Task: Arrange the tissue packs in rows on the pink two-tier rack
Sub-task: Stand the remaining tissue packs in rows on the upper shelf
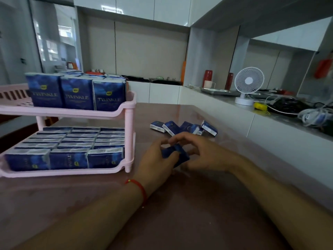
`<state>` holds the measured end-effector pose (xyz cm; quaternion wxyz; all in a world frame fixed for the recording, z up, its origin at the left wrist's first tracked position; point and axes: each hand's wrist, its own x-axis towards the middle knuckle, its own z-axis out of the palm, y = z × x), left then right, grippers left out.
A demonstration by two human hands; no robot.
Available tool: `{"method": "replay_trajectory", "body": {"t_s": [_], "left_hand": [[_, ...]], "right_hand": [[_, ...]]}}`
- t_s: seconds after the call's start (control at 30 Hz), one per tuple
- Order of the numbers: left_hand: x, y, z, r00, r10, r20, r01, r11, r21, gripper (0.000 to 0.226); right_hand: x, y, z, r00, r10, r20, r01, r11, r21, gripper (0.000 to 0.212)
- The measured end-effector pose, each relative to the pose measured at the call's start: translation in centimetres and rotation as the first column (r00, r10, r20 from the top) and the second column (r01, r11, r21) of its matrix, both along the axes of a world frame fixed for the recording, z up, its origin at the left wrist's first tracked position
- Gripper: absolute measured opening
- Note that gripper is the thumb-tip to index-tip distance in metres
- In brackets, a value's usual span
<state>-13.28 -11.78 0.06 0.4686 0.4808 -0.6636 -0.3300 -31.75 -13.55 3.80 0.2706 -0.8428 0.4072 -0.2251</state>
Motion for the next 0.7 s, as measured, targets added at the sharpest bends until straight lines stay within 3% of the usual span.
{"method": "replay_trajectory", "body": {"t_s": [0.07,0.13,0.2,0.27,0.33,0.43,0.5,0.6,0.7], "left_hand": [[0.3,0.2,0.0,0.999,0.042,-0.026,-0.042,0.999,0.010,0.044],[0.3,0.6,0.2,0.996,0.094,0.003,-0.094,0.993,-0.070,0.040],[0.3,0.7,0.3,0.994,0.108,0.009,-0.105,0.978,-0.180,0.012],[0.2,0.5,0.1,0.994,0.110,-0.011,-0.110,0.968,-0.224,0.006],[0.3,0.2,-0.1,0.990,0.130,-0.050,-0.138,0.968,-0.209,0.006],[0.5,-0.1,-0.6,0.981,0.160,-0.105,-0.180,0.961,-0.213,0.025],[0.5,-0.1,-0.7,0.984,0.143,-0.108,-0.163,0.966,-0.200,0.029],[0.7,-0.2,-0.7,0.982,0.137,-0.131,-0.162,0.965,-0.207,0.023],[0.7,0.0,-0.6,0.981,0.102,-0.164,-0.139,0.962,-0.234,0.030]], "right_hand": [[0.3,-0.7,-0.4,0.996,-0.018,0.089,0.012,0.997,0.072,0.052],[0.3,-2.6,-1.1,0.972,-0.198,0.129,0.193,0.980,0.049,0.048],[0.1,-6.1,-1.7,0.910,-0.414,-0.015,0.403,0.895,-0.192,0.040],[0.5,-9.4,-1.8,0.845,-0.508,-0.168,0.418,0.823,-0.386,0.042],[1.3,-12.2,-1.9,0.789,-0.557,-0.259,0.412,0.792,-0.450,0.047],[3.1,-15.0,-2.6,0.705,-0.610,-0.363,0.417,0.769,-0.484,0.055],[3.9,-16.1,-3.1,0.673,-0.638,-0.374,0.437,0.751,-0.494,0.056],[3.8,-16.5,-2.9,0.747,-0.616,-0.249,0.480,0.759,-0.439,0.070],[3.1,-13.3,-1.5,0.870,-0.481,0.111,0.492,0.826,-0.276,0.073]]}}
